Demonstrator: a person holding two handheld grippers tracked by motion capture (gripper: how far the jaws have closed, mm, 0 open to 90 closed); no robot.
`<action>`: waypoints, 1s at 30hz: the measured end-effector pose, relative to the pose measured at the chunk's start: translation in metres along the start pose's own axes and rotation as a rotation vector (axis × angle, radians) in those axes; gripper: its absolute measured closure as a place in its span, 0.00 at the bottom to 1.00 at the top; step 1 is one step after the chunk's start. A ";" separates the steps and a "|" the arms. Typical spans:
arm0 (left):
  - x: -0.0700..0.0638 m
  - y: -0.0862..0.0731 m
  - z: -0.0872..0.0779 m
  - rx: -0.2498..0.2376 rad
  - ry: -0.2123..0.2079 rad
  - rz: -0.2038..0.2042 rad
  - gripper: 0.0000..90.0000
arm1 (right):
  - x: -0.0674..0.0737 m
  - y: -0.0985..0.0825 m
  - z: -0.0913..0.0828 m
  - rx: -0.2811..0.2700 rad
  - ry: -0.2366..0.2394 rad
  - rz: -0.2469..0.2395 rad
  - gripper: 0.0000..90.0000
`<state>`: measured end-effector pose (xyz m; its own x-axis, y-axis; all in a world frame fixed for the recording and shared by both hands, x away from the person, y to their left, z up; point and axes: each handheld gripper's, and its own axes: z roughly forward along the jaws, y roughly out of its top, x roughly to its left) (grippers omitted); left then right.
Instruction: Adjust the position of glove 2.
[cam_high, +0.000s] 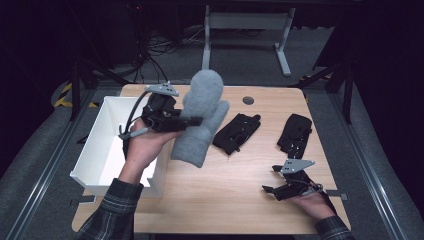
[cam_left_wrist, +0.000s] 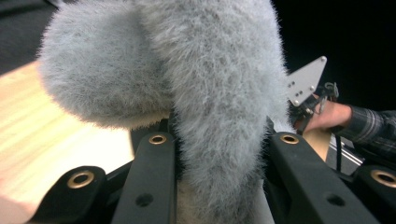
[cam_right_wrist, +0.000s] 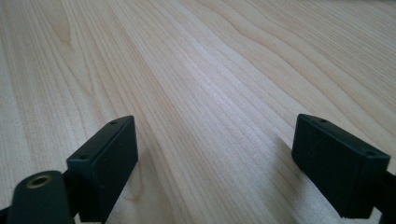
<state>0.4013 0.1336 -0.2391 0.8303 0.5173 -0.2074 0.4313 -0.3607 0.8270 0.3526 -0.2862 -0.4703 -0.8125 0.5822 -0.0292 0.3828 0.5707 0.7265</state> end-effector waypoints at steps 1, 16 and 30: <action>0.002 0.001 -0.005 -0.007 0.006 -0.003 0.80 | 0.000 0.000 0.000 0.000 0.001 0.000 0.16; 0.036 -0.009 -0.081 -0.078 0.136 -0.079 0.80 | 0.000 0.000 0.000 0.000 0.000 0.002 0.16; 0.064 -0.050 -0.106 -0.025 0.236 -0.169 0.80 | 0.000 0.000 0.000 0.000 0.000 0.003 0.16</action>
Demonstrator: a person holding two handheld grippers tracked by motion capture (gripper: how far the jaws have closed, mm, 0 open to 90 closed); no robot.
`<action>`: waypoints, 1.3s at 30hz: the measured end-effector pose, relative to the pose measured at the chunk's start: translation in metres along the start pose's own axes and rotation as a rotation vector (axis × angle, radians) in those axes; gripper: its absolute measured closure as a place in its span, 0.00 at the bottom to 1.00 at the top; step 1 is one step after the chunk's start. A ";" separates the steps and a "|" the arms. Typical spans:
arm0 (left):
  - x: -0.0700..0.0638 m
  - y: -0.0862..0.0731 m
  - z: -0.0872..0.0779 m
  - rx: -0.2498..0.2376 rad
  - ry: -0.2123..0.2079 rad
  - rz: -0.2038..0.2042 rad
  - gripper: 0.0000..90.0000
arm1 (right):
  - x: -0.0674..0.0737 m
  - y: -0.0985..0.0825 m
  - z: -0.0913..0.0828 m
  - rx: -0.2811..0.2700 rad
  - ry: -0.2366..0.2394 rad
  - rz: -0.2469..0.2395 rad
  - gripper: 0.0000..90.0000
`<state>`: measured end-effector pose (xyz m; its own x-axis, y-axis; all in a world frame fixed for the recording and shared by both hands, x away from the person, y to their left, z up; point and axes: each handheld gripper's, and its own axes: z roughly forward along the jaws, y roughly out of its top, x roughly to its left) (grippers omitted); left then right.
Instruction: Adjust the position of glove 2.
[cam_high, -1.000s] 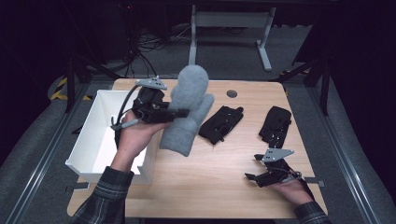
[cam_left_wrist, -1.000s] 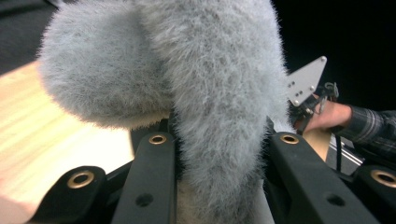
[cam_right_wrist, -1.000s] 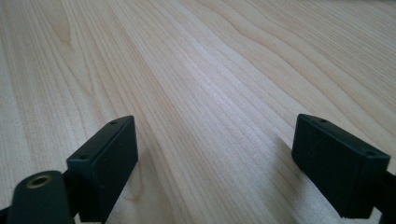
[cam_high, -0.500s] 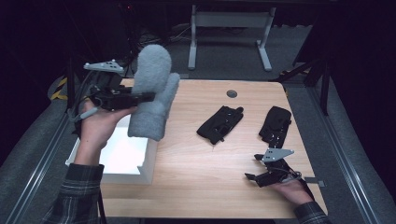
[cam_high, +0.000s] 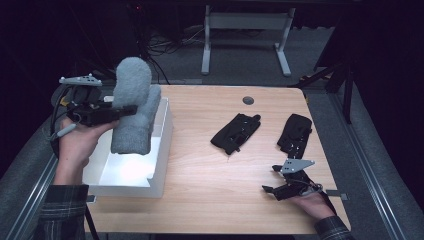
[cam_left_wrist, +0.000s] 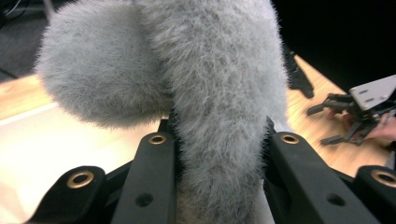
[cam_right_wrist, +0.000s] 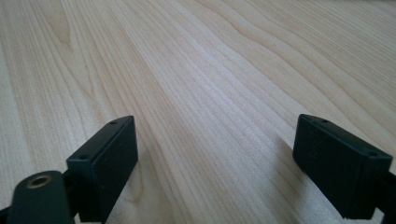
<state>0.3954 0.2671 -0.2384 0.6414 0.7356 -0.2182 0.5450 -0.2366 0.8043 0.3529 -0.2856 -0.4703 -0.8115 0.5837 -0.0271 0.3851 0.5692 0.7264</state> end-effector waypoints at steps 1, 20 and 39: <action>0.003 -0.003 0.001 0.003 0.004 -0.010 0.80 | 0.000 0.000 0.000 0.000 0.000 0.000 0.16; 0.045 -0.072 0.049 0.165 0.055 -0.131 0.80 | 0.000 0.000 0.000 0.000 0.000 0.000 0.16; 0.086 -0.123 0.117 0.364 0.047 -0.204 0.70 | 0.000 0.000 0.000 0.000 0.000 0.000 0.16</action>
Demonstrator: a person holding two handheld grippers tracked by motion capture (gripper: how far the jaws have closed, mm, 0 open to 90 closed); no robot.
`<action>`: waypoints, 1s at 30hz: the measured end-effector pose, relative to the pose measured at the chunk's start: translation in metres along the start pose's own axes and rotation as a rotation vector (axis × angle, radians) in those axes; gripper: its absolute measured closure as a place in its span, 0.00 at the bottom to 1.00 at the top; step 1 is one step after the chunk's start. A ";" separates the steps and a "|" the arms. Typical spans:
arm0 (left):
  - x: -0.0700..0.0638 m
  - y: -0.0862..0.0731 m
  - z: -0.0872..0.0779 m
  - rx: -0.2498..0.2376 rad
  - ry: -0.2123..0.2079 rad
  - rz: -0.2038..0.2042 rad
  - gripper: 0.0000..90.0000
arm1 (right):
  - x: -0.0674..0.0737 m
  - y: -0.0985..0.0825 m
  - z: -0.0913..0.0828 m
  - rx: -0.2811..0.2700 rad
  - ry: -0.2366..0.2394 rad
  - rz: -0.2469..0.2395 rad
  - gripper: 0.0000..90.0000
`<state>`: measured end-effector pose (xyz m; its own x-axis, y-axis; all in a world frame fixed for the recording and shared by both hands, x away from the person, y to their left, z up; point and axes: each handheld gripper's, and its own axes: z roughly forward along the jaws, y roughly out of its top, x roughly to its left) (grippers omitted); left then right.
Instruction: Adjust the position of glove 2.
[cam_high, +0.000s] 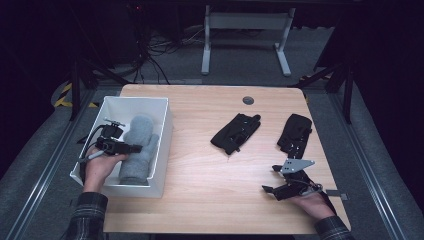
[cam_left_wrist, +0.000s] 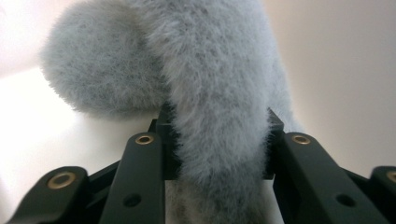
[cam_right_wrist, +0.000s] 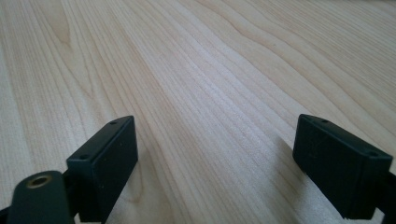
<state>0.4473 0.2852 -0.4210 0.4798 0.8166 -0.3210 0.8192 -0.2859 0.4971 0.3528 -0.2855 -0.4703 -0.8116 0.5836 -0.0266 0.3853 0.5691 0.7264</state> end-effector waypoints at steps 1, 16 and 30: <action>0.002 -0.001 0.002 0.003 0.000 -0.003 0.67 | 0.000 0.000 0.000 0.000 0.000 0.000 0.16; -0.010 0.008 -0.010 -0.087 0.113 0.010 0.17 | 0.000 0.000 0.000 -0.001 0.000 -0.002 0.15; -0.052 0.036 -0.055 -0.212 0.125 0.097 0.05 | 0.001 0.000 0.001 0.001 -0.006 0.001 0.15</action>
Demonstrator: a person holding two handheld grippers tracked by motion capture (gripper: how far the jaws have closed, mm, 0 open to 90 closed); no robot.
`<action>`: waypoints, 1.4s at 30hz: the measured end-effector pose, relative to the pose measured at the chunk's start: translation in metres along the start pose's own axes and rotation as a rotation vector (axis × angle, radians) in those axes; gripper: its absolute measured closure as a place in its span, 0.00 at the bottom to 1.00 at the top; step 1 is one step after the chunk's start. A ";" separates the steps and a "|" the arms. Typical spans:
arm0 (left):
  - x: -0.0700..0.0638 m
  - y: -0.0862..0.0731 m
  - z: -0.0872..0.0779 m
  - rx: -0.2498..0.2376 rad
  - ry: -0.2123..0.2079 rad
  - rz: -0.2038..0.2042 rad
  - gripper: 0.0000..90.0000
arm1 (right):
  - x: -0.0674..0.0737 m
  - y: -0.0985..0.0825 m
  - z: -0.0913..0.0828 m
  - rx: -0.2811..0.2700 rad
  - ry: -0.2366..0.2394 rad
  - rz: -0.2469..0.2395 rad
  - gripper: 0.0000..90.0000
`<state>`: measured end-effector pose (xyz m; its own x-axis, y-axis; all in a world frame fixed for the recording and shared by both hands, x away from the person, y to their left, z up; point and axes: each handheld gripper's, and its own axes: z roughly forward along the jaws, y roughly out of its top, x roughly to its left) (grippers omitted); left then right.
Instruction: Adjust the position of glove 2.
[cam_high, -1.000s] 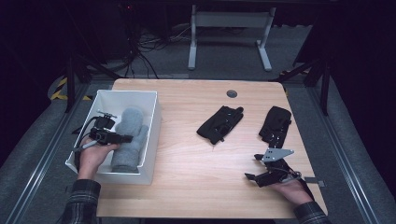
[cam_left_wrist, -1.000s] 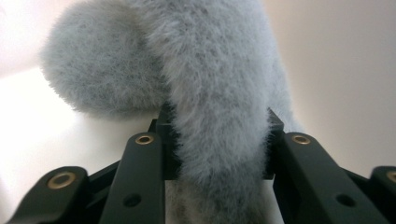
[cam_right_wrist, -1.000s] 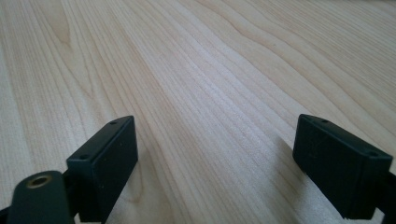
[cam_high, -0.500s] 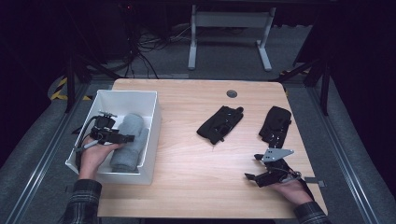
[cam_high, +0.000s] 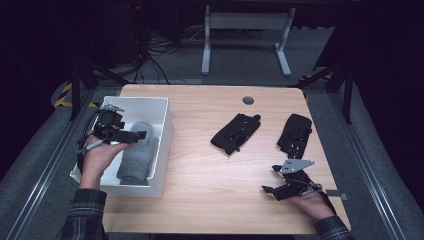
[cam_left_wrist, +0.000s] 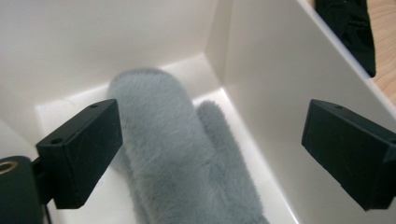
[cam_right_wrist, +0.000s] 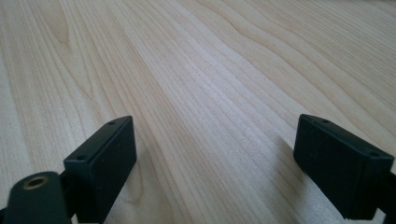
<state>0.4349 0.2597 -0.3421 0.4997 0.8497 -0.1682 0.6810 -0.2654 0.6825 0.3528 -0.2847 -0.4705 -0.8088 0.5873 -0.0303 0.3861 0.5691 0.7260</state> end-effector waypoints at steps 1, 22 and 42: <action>-0.002 0.002 -0.002 -0.005 -0.003 0.008 0.04 | 0.000 0.000 0.000 0.000 -0.001 0.001 0.15; -0.101 0.041 0.002 -0.073 -0.131 0.144 0.00 | 0.001 0.000 0.000 0.003 -0.008 0.005 0.14; -0.188 0.029 0.057 -0.067 -0.226 0.285 0.00 | 0.001 0.000 0.000 0.005 -0.003 0.002 0.13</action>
<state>0.3913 0.0660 -0.3316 0.7749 0.6220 -0.1126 0.4650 -0.4402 0.7682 0.3522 -0.2840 -0.4706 -0.8066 0.5902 -0.0311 0.3898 0.5709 0.7226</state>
